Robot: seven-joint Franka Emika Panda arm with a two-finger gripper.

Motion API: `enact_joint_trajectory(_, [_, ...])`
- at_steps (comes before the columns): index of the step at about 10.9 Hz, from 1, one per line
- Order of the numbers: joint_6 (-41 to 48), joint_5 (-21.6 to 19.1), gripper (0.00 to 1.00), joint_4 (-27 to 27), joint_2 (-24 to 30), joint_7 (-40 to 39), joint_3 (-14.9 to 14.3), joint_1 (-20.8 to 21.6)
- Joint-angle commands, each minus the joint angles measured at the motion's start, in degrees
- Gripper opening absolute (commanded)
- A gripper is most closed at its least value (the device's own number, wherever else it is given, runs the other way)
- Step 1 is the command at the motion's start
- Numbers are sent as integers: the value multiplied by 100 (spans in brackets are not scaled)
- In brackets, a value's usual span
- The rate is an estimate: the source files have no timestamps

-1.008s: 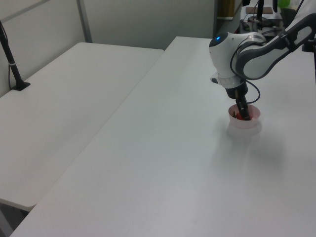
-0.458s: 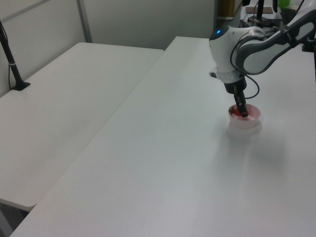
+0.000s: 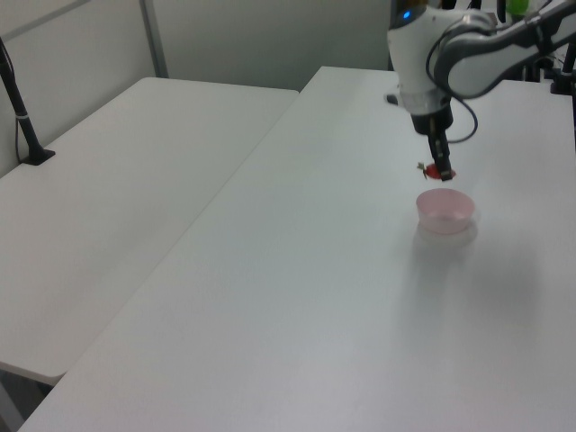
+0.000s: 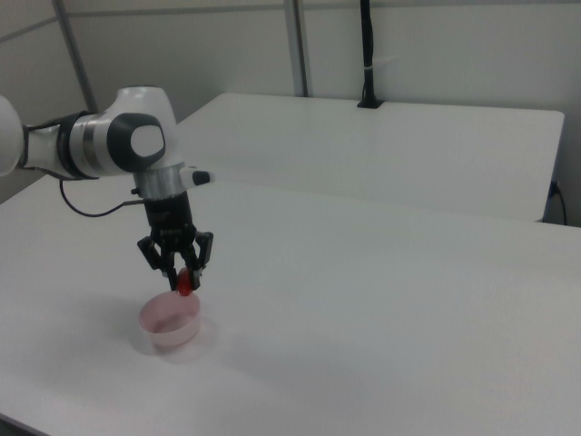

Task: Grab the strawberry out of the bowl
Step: 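Lift the strawberry out of the bowl and carry it beside the bowl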

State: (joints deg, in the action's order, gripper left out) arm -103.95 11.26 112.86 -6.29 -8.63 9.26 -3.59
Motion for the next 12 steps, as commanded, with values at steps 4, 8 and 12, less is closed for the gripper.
enact_joint_trajectory(4, [-379,95,29,-125,-4,-989,-3,-1579])
enact_joint_trajectory(8, [-1408,455,29,-89,-679,-1308,-12,-2601])
enact_joint_trajectory(12, [-1742,754,30,-98,-1216,-1238,-29,-2744])
